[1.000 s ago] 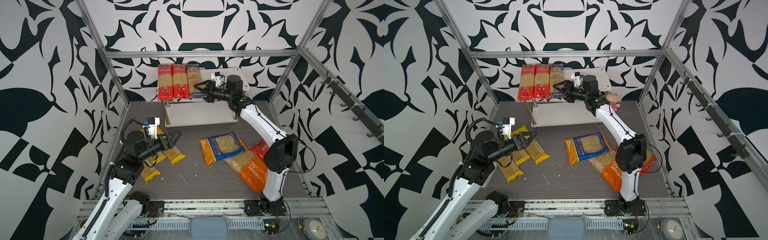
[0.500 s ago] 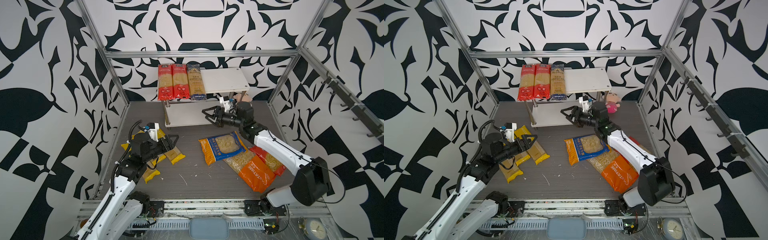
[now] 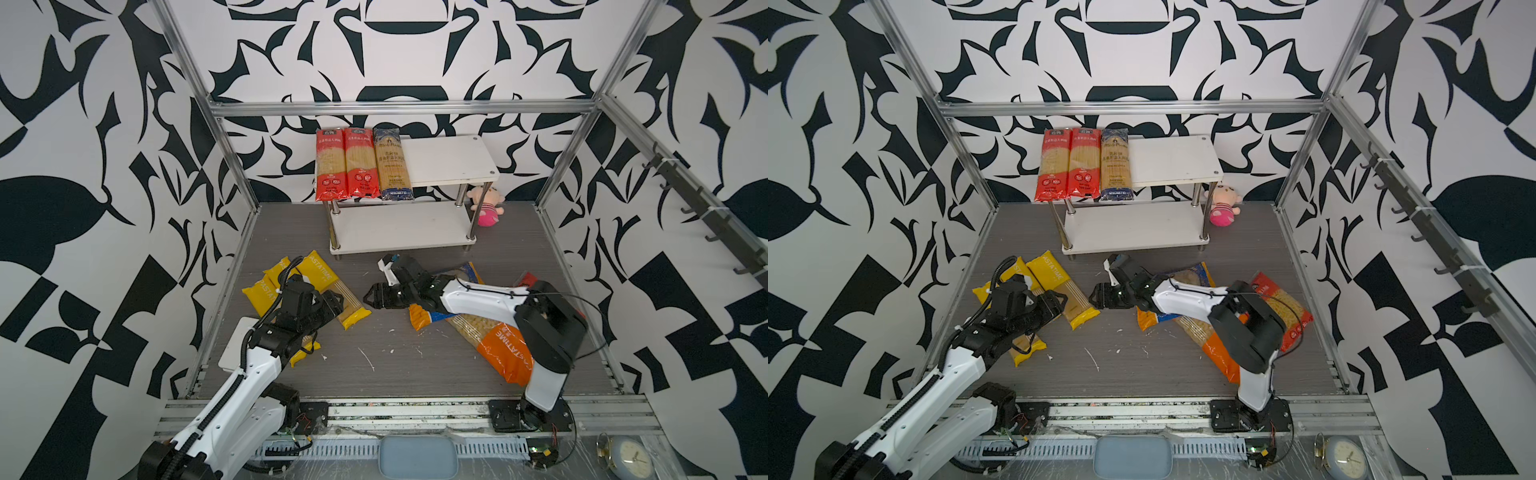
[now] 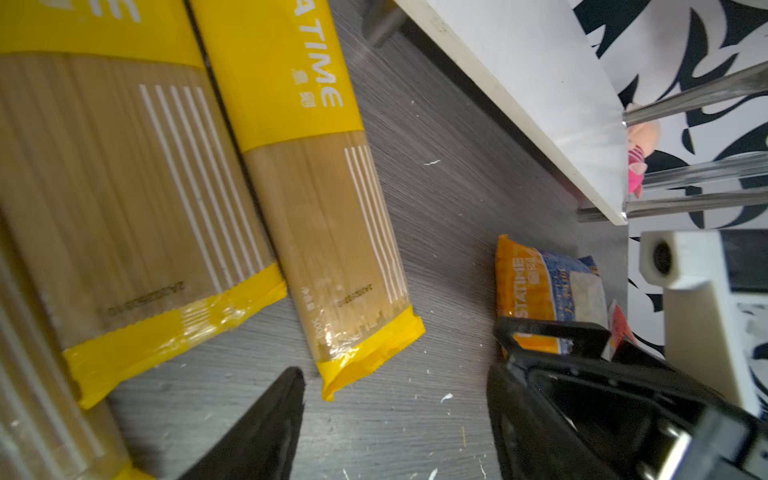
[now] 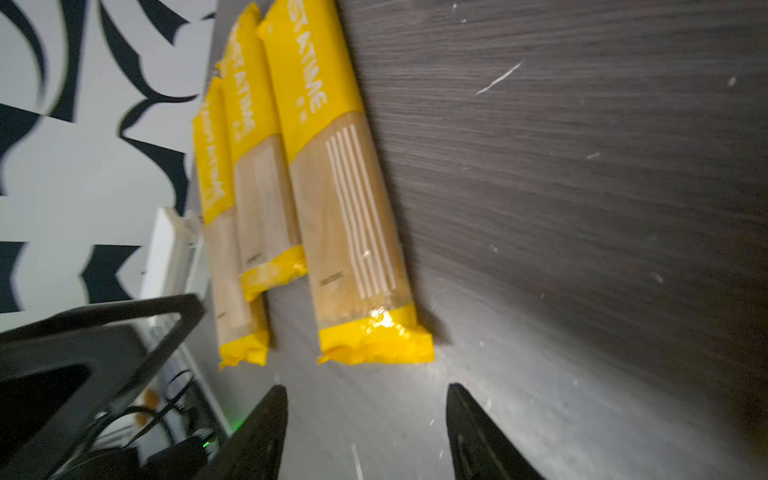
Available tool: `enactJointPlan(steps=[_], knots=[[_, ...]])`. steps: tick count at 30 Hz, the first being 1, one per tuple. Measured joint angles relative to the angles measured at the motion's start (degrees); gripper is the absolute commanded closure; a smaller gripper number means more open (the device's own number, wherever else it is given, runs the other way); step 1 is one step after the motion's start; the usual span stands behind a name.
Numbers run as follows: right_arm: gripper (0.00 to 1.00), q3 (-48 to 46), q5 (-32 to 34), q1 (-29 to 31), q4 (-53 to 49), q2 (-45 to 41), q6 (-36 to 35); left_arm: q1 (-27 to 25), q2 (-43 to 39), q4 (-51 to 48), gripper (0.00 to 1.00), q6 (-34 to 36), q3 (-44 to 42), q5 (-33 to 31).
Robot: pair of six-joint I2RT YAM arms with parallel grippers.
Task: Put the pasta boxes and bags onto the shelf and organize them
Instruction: 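Move the right gripper down to a yellow PASTATIME bag while the left gripper reaches, then close the right gripper on the yellow PASTATIME bag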
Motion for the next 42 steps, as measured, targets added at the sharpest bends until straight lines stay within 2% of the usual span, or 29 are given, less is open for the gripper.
enactJointPlan(steps=[6, 9, 11, 17, 22, 26, 31, 37, 42], knots=[[0.35, 10.1, 1.8, 1.4, -5.3, 9.6, -5.0, 0.0, -0.5, -0.9, 0.27, -0.2, -1.9, -1.7], [0.38, 14.1, 0.9, 1.7, -6.5, 13.1, -6.1, 0.0, -0.5, -0.9, 0.27, -0.3, -2.0, -2.0], [0.45, 16.3, 0.0, 1.8, -7.0, 15.3, -6.9, 0.0, -0.5, -0.9, 0.27, -0.3, -2.0, -2.1], [0.75, 17.7, -2.7, 1.9, -7.8, 16.9, -8.5, 0.0, -0.9, -2.1, 0.27, 0.2, -1.1, -2.5], [0.87, 14.6, -4.4, 1.7, -6.0, 14.9, -8.3, 0.0, -3.2, -3.1, 0.27, 0.7, -0.4, -3.2], [0.90, 5.3, -5.4, 1.9, -3.8, 8.5, -6.6, 0.0, -3.3, -3.2, 0.27, 0.7, 0.0, -3.0], [0.89, -9.9, -6.2, 2.7, -1.0, -2.3, -1.8, 0.0, -3.3, -3.3, 0.27, 0.6, 0.0, -1.7], [0.58, -21.1, -6.7, 6.7, -1.2, -12.1, 4.2, 0.0, -2.2, -0.7, 0.28, -0.1, -1.4, 0.9], [0.50, -20.6, -7.4, 5.2, -1.3, -13.2, 5.2, -0.3, 3.1, 3.2, 0.31, -1.4, -4.1, 4.8]])
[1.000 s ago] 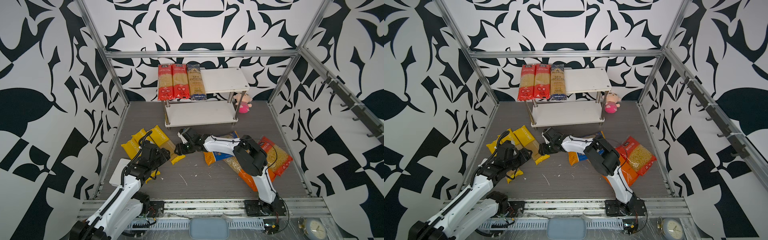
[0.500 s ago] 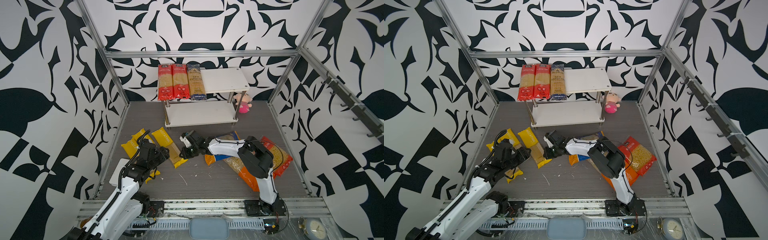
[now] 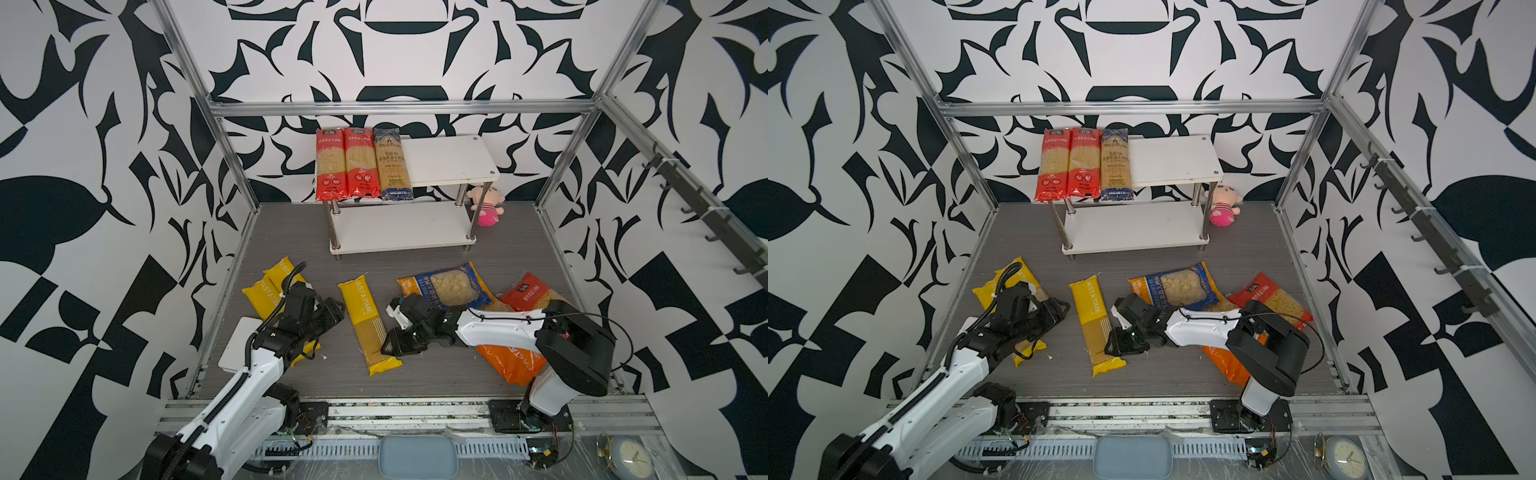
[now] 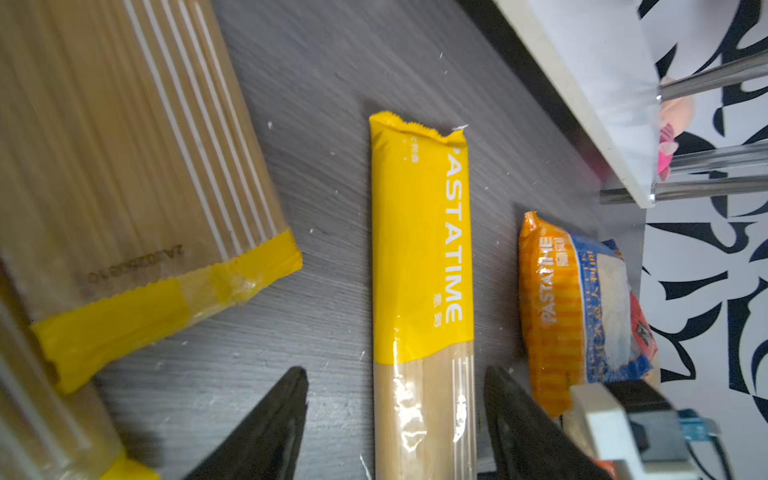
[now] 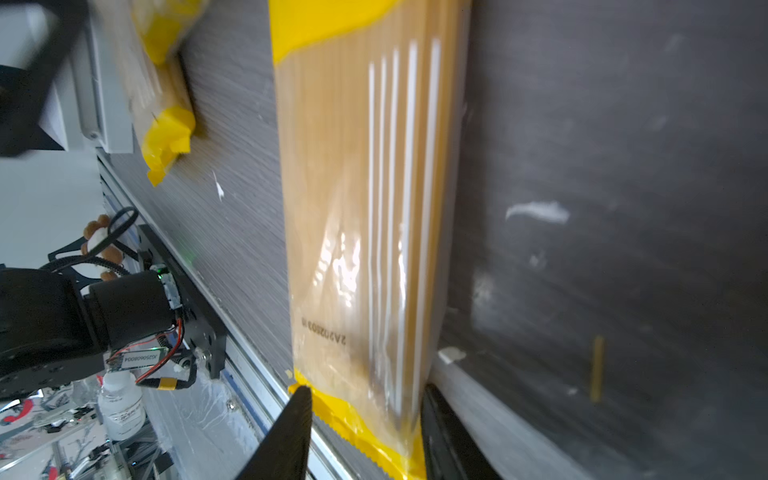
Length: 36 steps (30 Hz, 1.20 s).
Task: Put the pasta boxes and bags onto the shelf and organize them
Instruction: 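Close the right gripper on the yellow PASTATIME bag, then lift the yellow bag upright with the right gripper while the left gripper grips it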
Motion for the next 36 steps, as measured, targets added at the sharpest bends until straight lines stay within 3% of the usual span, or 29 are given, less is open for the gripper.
enactJointPlan(steps=[7, 13, 15, 18, 22, 28, 36], knots=[[0.47, 11.8, 0.4, -7.4, 1.2, 9.7, -2.2, -3.3, 2.8, 3.7, 0.32, -0.9, -1.3, 1.9], [0.47, 22.4, 0.2, -8.3, 1.5, 19.8, -4.2, -3.4, 4.0, 6.5, 0.33, -1.9, -3.3, 2.7], [0.52, 24.6, 0.0, -8.2, 1.6, 22.6, -4.7, -3.4, 4.0, 6.8, 0.33, -2.0, -3.5, 2.8], [0.68, 26.3, -1.4, -8.1, 2.9, 25.0, -5.3, -3.4, 3.8, 7.0, 0.33, -2.1, -3.5, 3.1], [0.86, 24.3, -2.9, -7.9, 8.0, 25.1, -5.4, -3.4, 2.6, 7.0, 0.33, -2.0, -3.5, 3.1], [0.98, 14.3, -3.3, -7.6, 17.5, 18.7, -6.5, -3.4, -0.9, 7.0, 0.33, -1.4, -3.4, 3.8], [1.00, -0.7, -2.7, -7.5, 31.3, 6.1, -8.5, -3.4, -8.3, 8.4, 0.30, 2.3, -3.2, 9.0]])
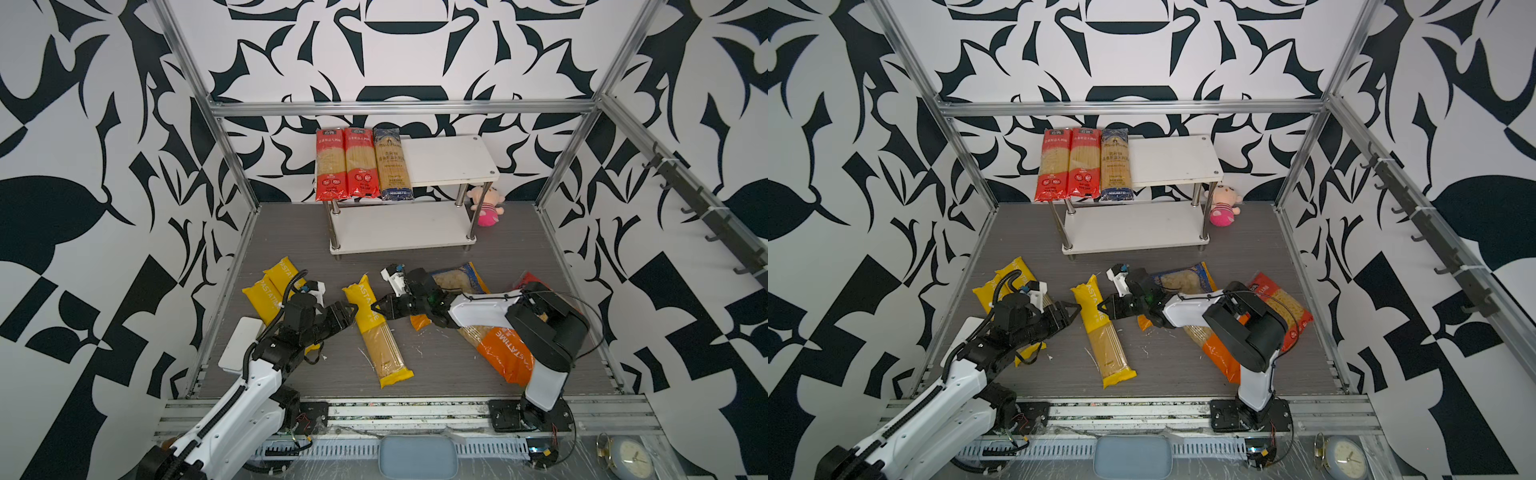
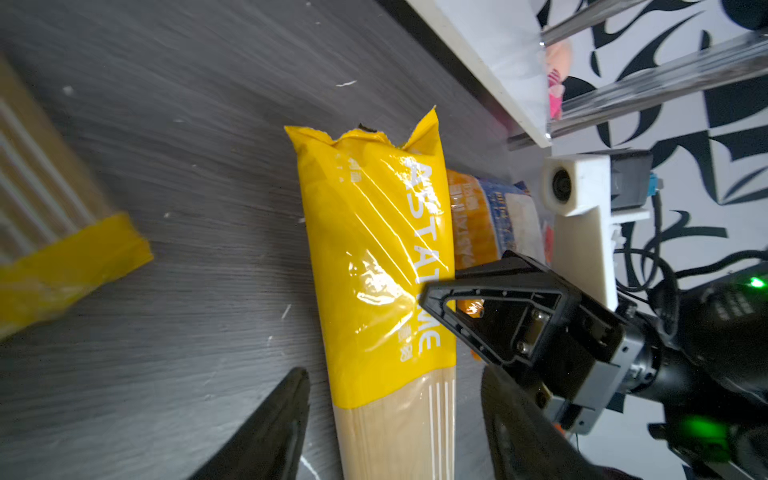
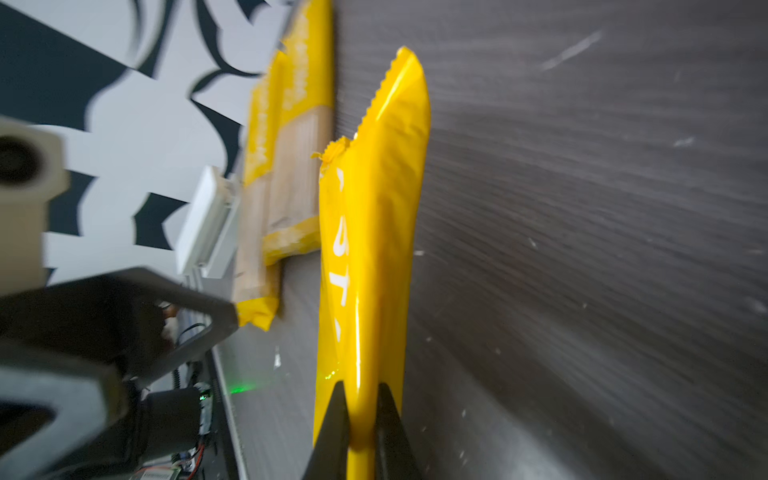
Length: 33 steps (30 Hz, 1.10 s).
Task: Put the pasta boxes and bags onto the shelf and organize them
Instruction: 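Lift the yellow bag upright with the right gripper while the left gripper grips it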
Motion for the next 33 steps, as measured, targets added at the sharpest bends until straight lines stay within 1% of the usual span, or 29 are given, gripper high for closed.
enactJointPlan(steps=[3, 6, 12, 15, 19, 24, 25, 28, 30, 33], knots=[[1.00, -5.2, 0.0, -0.3, 5.8, -6.0, -0.9, -0.2, -1.0, 2.8, 0.28, 1.2, 0.5, 3.2], [1.00, -7.9, 0.0, -1.2, 7.9, -11.8, -2.1, -1.2, -0.8, 5.8, 0.27, 2.3, 1.0, 6.0], [1.00, -8.8, 0.3, -3.4, 6.2, -24.5, -5.0, -8.6, 2.0, 11.8, 0.23, 5.4, 2.4, 9.0], [1.00, -8.4, 0.0, -3.7, 4.2, -29.7, -6.1, -11.1, 4.0, 15.3, 0.22, 6.3, 3.3, 10.3], [1.00, -6.1, -1.3, -3.7, 0.5, -33.1, -6.9, -11.5, 6.0, 21.0, 0.21, 6.4, 4.4, 12.7], [1.00, -2.9, -3.2, -3.7, -1.7, -34.1, -6.5, -12.2, 8.5, 27.6, 0.22, 6.4, 8.0, 16.9], [1.00, -2.3, -3.6, -3.7, -1.7, -34.1, -6.2, -12.4, 8.9, 29.1, 0.23, 6.4, 8.8, 17.8], [1.00, -0.3, -5.2, -4.2, -1.5, -34.1, -4.5, -12.5, 10.1, 32.2, 0.31, 6.4, 10.6, 20.0], [1.00, 0.8, -6.5, -5.0, -0.9, -34.1, -2.8, -12.5, 11.2, 33.6, 0.40, 6.4, 12.0, 21.2], [1.00, 1.7, -8.5, -6.7, 1.3, -34.0, 0.9, -12.4, 12.7, 34.8, 0.58, 6.5, 13.9, 22.4]])
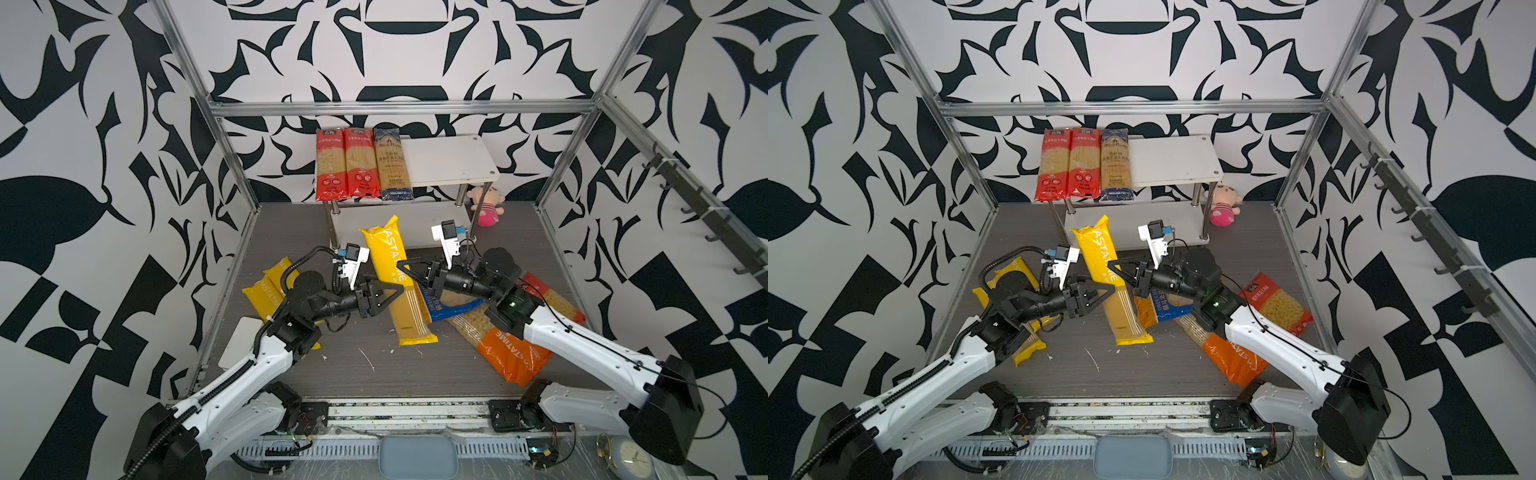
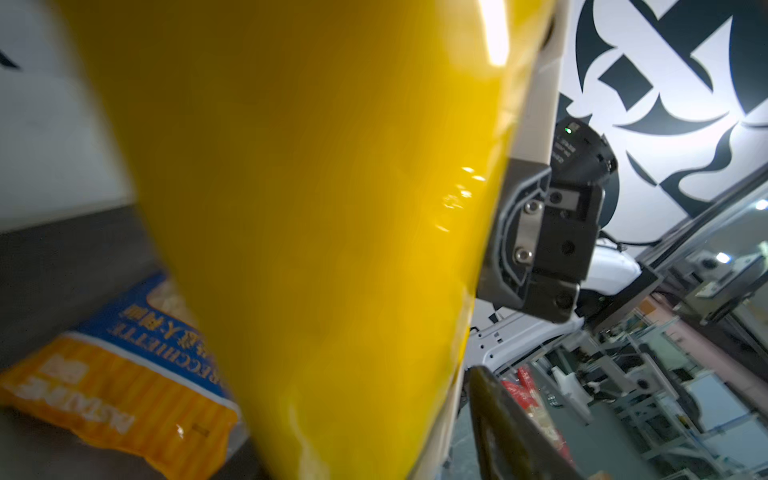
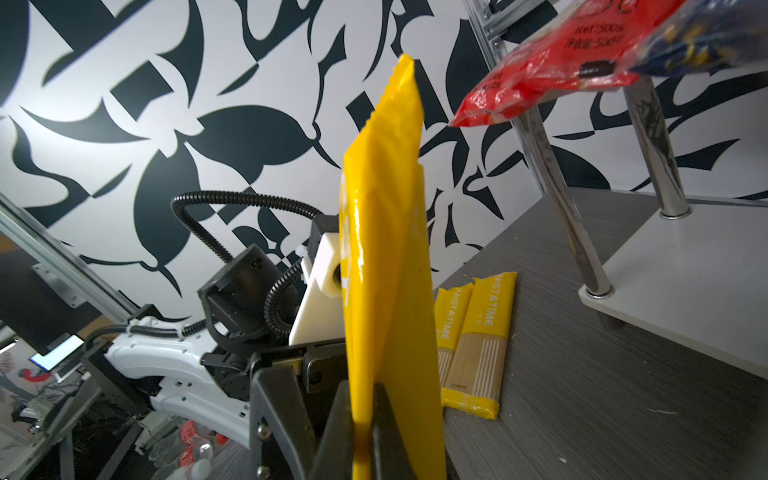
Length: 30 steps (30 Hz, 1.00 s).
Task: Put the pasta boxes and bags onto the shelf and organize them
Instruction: 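Lift the yellow bag upright with the right gripper while the left gripper grips it, then raise the yellow bag toward the top shelf with both grippers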
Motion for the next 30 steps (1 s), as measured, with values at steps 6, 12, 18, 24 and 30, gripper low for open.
enactJointPlan(steps=[6, 12, 18, 24, 30], knots=[[0.91, 1.4, -2.7, -2.4, 2.9, 1.1, 5.3, 0.1, 1.4, -0.4, 0.70, 0.2, 3.2, 0.4], [0.61, 3.0, -0.9, -3.5, 1.2, 0.1, 5.6, -0.2, 3.5, -4.2, 0.78, 0.2, 7.8, 1.0], [0.37, -2.1, 0.7, -7.0, -1.1, -6.6, 4.8, -0.3, 5.2, -6.7, 0.81, -0.2, 11.3, 0.9], [0.19, -5.0, 0.1, -9.5, -10.7, -12.1, 3.1, -0.4, 8.7, -10.2, 0.83, -0.3, 18.7, -0.2], [0.18, -8.8, -1.2, -9.4, -14.0, -16.7, 3.0, -0.3, 13.6, -11.0, 0.83, -0.7, 25.6, -2.8]])
